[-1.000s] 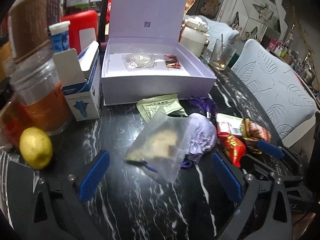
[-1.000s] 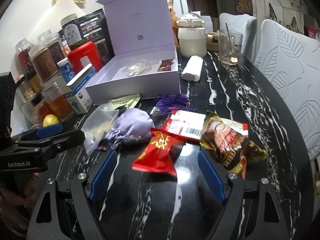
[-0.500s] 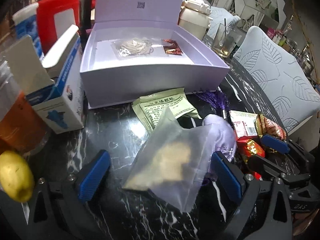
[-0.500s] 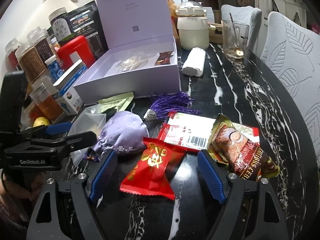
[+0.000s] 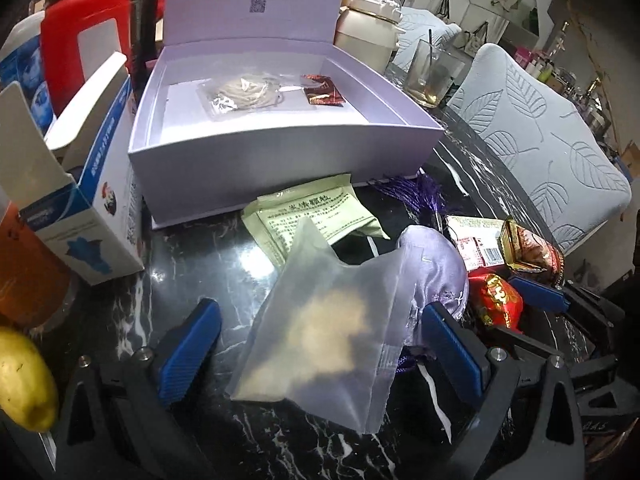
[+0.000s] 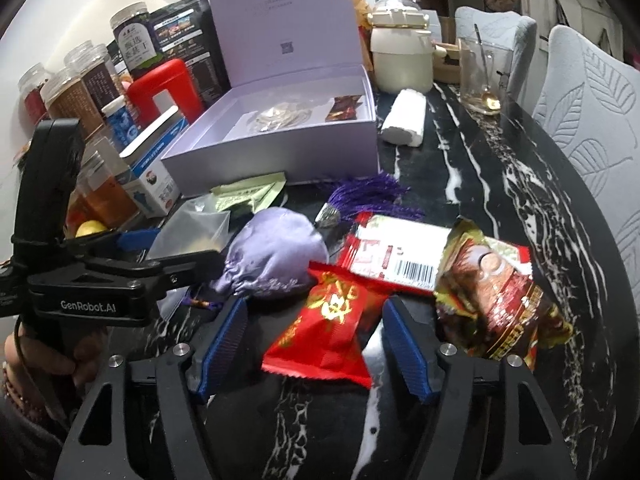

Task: Organize soft objects
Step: 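Grasp the clear zip bag with the left gripper while the right grasps the red candy, then lift the zip bag and red candy off the table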

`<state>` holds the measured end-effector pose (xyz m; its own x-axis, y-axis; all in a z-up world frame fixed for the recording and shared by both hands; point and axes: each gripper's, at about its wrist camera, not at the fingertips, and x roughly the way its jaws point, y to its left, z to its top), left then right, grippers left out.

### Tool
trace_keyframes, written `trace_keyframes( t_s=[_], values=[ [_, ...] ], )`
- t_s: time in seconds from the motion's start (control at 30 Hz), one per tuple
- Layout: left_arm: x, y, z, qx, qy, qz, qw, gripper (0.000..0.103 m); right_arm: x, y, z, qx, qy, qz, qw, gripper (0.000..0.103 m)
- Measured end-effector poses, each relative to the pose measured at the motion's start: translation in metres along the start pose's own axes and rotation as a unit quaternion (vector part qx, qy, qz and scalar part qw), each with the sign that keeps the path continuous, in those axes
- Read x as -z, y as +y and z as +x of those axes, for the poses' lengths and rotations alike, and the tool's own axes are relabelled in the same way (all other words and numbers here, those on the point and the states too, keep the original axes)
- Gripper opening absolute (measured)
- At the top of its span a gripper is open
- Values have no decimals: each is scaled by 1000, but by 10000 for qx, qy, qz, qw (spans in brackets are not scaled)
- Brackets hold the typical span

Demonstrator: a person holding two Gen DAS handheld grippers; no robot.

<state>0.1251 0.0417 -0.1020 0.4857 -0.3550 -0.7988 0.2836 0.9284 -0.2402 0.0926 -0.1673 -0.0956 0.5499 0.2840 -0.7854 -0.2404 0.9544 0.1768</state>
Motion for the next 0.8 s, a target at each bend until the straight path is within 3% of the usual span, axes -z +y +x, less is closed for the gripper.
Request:
trace_keyframes(
  t_s=[0.23,0.3,0.4,0.5,0.8],
  values=[
    [-1,-1,2,-37,-45,21,10000,95,-3,-5,9,136,125,151,9997,71],
    [-1,-2,2,-156,-90,25,9998,83,-3,-5,11,103,180,154,9997,70],
    [-1,-3,1,-580,-39,91,9983,61,-1,-6,13,93,262,166,9995,58],
    [4,3,-5,-372,-33,-132,9992,58,2,-8,11,84,246,156,9995,40],
    [40,3,-39,-454,-127,-374,9982,56,22,-11,-7,60,186,272,9994,37]
  ],
)
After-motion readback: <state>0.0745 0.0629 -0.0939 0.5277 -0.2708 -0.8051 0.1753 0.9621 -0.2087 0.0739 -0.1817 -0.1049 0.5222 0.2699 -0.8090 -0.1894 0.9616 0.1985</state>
